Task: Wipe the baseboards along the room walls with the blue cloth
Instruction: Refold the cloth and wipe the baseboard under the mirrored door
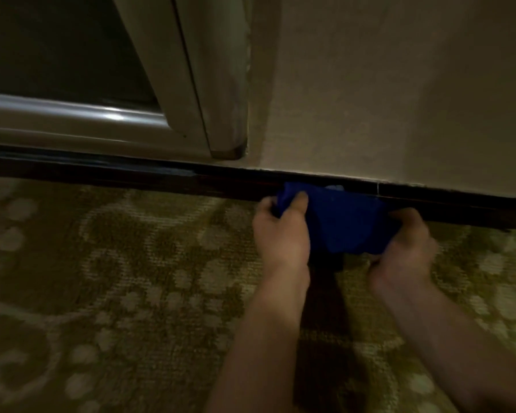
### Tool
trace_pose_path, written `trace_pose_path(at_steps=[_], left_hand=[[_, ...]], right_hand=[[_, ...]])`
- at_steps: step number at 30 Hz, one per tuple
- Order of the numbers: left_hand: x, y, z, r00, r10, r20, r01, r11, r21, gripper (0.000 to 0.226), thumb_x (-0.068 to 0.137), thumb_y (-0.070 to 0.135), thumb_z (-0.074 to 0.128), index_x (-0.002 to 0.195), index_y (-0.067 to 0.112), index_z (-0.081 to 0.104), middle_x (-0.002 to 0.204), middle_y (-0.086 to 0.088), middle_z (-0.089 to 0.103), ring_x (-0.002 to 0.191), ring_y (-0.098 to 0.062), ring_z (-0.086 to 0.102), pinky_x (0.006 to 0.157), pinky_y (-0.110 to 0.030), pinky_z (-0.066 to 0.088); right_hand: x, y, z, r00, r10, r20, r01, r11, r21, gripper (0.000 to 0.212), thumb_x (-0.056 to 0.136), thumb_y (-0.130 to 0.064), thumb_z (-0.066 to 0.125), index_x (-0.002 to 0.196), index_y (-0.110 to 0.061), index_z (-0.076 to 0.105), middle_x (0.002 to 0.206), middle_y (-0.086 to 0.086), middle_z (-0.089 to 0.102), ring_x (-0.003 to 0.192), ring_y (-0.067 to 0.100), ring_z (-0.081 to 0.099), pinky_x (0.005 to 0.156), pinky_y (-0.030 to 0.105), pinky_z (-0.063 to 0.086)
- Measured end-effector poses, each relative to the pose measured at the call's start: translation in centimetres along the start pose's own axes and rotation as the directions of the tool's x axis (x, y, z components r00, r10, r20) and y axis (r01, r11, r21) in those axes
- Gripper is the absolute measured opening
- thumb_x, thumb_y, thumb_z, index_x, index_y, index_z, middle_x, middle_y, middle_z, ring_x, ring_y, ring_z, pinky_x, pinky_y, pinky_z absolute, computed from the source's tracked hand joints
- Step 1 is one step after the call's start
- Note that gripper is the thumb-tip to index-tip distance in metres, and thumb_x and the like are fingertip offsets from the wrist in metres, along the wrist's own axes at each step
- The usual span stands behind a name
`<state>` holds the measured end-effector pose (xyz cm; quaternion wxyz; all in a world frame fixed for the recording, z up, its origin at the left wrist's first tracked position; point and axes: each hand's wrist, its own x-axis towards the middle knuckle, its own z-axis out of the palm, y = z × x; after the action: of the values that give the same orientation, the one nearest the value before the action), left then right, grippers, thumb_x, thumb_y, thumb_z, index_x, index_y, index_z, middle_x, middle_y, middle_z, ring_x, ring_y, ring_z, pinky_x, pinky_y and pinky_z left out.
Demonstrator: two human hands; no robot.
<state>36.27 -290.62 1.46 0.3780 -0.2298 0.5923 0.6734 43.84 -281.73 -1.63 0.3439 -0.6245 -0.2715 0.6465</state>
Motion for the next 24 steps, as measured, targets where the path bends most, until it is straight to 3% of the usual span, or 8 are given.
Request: trace_pose_path(at_steps=[4, 7, 9, 11, 13, 15, 20, 24], left_hand=[[1.2, 2.1, -2.1, 0.979, 0.015, -0.204, -0.057, 0.978, -0.202, 0.049, 0.09, 0.018, 0.069, 0.136, 0.027, 0.053, 0.115, 0.003, 0.064, 0.102, -0.016, 0.063, 0.096, -0.038, 0.05], [1.4, 2.4, -2.0, 0.955, 0.05, -0.291, -0.121, 0.965, -0.231, 0.055, 0.092, 0.02, 0.066, 0.142, 0.032, 0.046, 0.114, 0.01, 0.057, 0.116, -0.017, 0.056, 0.109, -0.045, 0.043], [0.6, 1.4, -0.7, 0.956, 0.091, -0.277, -0.143, 0.975, -0.173, 0.046, 0.097, 0.024, 0.061, 0.14, 0.034, 0.046, 0.103, 0.016, 0.051, 0.112, -0.012, 0.051, 0.111, -0.038, 0.038], [0.0, 0.0, 0.7, 0.975, 0.107, -0.196, -0.128, 0.987, -0.101, 0.035, 0.099, 0.027, 0.059, 0.132, 0.036, 0.05, 0.109, 0.016, 0.055, 0.114, -0.014, 0.055, 0.11, -0.036, 0.039], [-0.2, -1.0, 1.1, 0.995, 0.045, -0.087, -0.051, 0.996, -0.07, 0.037, 0.099, 0.028, 0.059, 0.134, 0.035, 0.05, 0.118, 0.014, 0.054, 0.122, -0.018, 0.055, 0.112, -0.04, 0.04], [0.3, -0.9, 0.2, 0.999, -0.016, -0.034, 0.013, 0.996, -0.092, 0.039, 0.098, 0.025, 0.061, 0.134, 0.034, 0.051, 0.121, 0.01, 0.058, 0.12, -0.02, 0.058, 0.111, -0.044, 0.043], [2.7, 2.7, -7.1, 0.974, 0.047, -0.224, -0.101, 0.966, -0.237, 0.056, 0.091, 0.025, 0.068, 0.143, 0.033, 0.048, 0.133, -0.002, 0.062, 0.116, -0.023, 0.063, 0.104, -0.046, 0.049], [4.8, 5.5, -11.5, 0.916, 0.123, -0.383, -0.243, 0.927, -0.285, 0.056, 0.091, 0.027, 0.066, 0.144, 0.027, 0.049, 0.131, -0.002, 0.064, 0.11, -0.021, 0.065, 0.1, -0.044, 0.053]], right_hand=[[-2.4, 1.8, 1.6, 0.969, 0.108, 0.223, -0.084, 0.99, -0.116, 0.046, 0.087, -0.018, 0.062, 0.132, -0.011, 0.055, 0.117, 0.009, 0.07, 0.101, 0.026, 0.069, 0.064, 0.032, 0.055], [-3.3, 1.5, 2.9, 0.939, 0.172, 0.298, -0.134, 0.981, -0.143, 0.041, 0.089, -0.014, 0.061, 0.13, -0.012, 0.056, 0.115, 0.011, 0.07, 0.101, 0.026, 0.069, 0.074, 0.035, 0.058], [-2.5, 0.8, 2.3, 0.952, 0.161, 0.26, -0.137, 0.984, -0.11, 0.037, 0.087, -0.013, 0.062, 0.123, -0.01, 0.058, 0.109, 0.009, 0.072, 0.094, 0.024, 0.07, 0.064, 0.031, 0.057], [-1.3, 0.1, 1.2, 0.975, 0.121, 0.184, -0.114, 0.992, -0.051, 0.031, 0.084, -0.016, 0.061, 0.115, -0.011, 0.06, 0.101, 0.005, 0.07, 0.083, 0.021, 0.068, 0.047, 0.023, 0.049], [-0.6, -0.3, 0.5, 0.99, 0.106, 0.088, -0.11, 0.993, 0.032, 0.033, 0.083, -0.019, 0.061, 0.116, -0.014, 0.063, 0.106, 0.004, 0.07, 0.087, 0.022, 0.068, 0.046, 0.022, 0.048], [-1.1, -0.3, 0.5, 0.988, 0.121, 0.096, -0.125, 0.991, 0.044, 0.032, 0.086, -0.019, 0.059, 0.118, -0.015, 0.064, 0.11, 0.004, 0.069, 0.09, 0.021, 0.068, 0.047, 0.021, 0.05], [-5.6, 2.7, 3.7, 0.877, 0.234, 0.419, -0.219, 0.972, -0.085, 0.038, 0.09, -0.009, 0.061, 0.128, -0.015, 0.057, 0.119, 0.011, 0.071, 0.105, 0.027, 0.07, 0.08, 0.039, 0.06], [-8.9, 5.7, 7.1, 0.808, 0.35, 0.474, -0.248, 0.932, -0.265, 0.03, 0.091, -0.006, 0.062, 0.118, -0.017, 0.058, 0.116, 0.007, 0.071, 0.107, 0.024, 0.068, 0.097, 0.046, 0.053]])
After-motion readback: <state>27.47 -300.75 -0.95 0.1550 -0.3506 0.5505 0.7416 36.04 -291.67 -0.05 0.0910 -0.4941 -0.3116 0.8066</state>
